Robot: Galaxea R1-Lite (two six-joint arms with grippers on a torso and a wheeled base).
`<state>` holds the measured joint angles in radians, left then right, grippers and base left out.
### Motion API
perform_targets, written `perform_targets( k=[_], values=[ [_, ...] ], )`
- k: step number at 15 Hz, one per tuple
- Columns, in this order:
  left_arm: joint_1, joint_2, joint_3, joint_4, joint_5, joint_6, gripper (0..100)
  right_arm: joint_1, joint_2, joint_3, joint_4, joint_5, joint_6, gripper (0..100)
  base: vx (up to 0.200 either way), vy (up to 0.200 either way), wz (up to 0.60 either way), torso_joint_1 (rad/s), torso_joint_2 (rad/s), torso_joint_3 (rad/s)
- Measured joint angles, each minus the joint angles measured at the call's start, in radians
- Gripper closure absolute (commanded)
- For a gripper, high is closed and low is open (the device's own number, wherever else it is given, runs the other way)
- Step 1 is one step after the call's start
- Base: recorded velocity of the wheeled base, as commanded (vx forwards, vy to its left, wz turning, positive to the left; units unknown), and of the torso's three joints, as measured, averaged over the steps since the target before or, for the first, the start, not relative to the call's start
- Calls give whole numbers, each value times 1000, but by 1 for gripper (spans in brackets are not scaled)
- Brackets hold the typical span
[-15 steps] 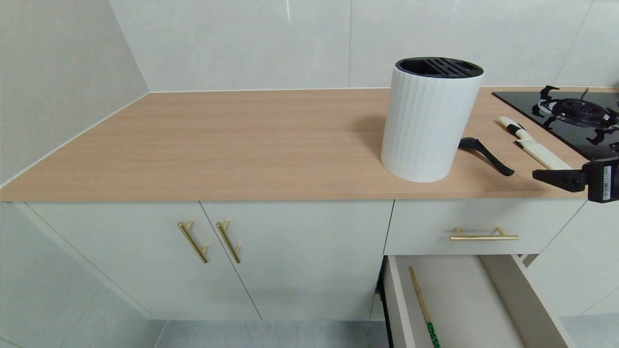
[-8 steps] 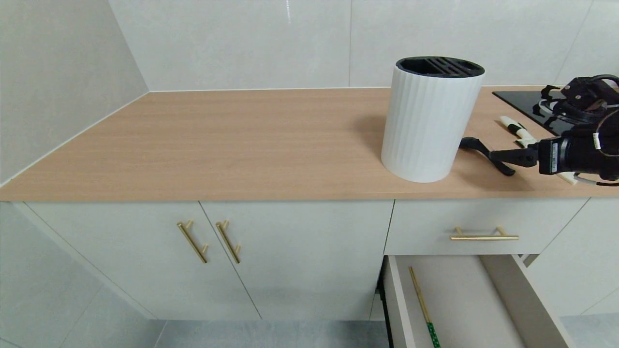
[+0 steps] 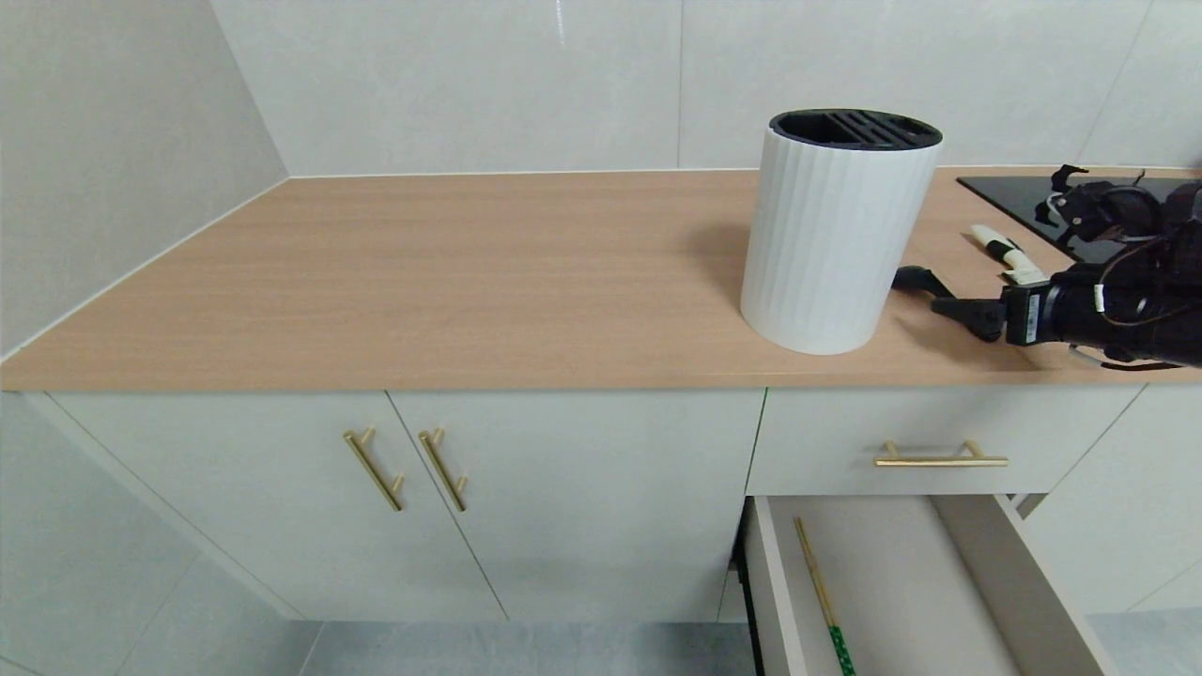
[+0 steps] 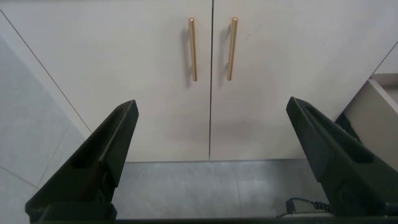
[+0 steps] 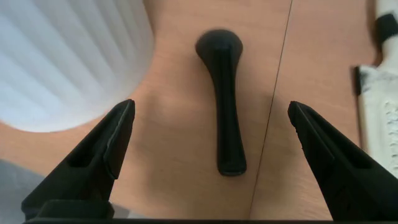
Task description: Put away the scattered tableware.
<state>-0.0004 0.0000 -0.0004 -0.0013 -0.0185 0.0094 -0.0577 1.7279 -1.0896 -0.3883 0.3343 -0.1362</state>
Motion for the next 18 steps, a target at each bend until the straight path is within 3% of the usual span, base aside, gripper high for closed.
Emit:
perform_targets(
  k=[7,17,18],
  values=[
    [0,0,0,0,0,0,0,5,64,-16,-34,-67,-2,0,0,0,0,0,0,0],
    [0,0,0,0,0,0,0,11,82,-13,-33,-74,-8,0,0,0,0,0,0,0],
    [0,0,0,0,0,0,0,13,85,-13,-34,-74,-9,100,0,0,0,0,0,0]
  ],
)
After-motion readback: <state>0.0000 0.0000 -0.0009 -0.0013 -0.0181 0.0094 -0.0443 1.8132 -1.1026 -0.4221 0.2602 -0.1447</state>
